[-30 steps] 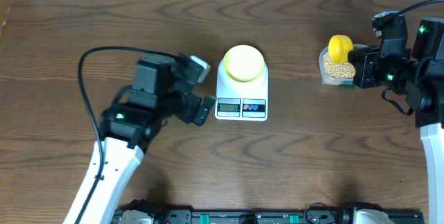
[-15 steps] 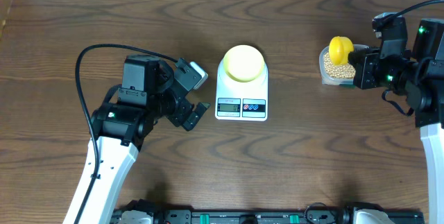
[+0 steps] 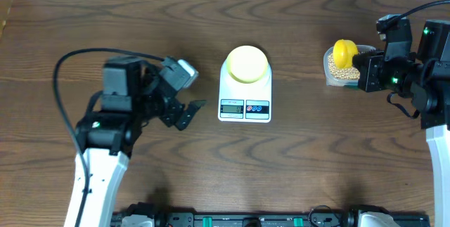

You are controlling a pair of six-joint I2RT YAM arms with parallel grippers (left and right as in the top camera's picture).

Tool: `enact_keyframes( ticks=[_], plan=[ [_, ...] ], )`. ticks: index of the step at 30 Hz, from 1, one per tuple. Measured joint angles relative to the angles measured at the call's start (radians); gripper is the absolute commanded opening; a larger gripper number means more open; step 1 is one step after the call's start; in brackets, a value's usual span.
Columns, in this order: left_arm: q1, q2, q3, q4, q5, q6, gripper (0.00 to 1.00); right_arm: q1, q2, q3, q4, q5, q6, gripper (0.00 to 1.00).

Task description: Scoop item into bowl and weigh 50g on scale

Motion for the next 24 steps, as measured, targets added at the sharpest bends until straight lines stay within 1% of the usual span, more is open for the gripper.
enact_keyframes(
  ticks=[4, 10, 24],
  plan=[
    [0.026, -0.025, 0.0, -0.001, 0.041, 0.024, 0.97, 0.0, 0.0, 0.0, 0.0, 0.0, -0.003, 0.01],
    [0.026, -0.005, 0.0, -0.038, 0.068, 0.029, 0.97, 0.0, 0.0, 0.0, -0.001, 0.0, -0.007, 0.01],
    [0.026, 0.025, 0.0, -0.04, 0.072, 0.022, 0.98, 0.0, 0.0, 0.0, -0.004, 0.0, -0.007, 0.01]
  ],
)
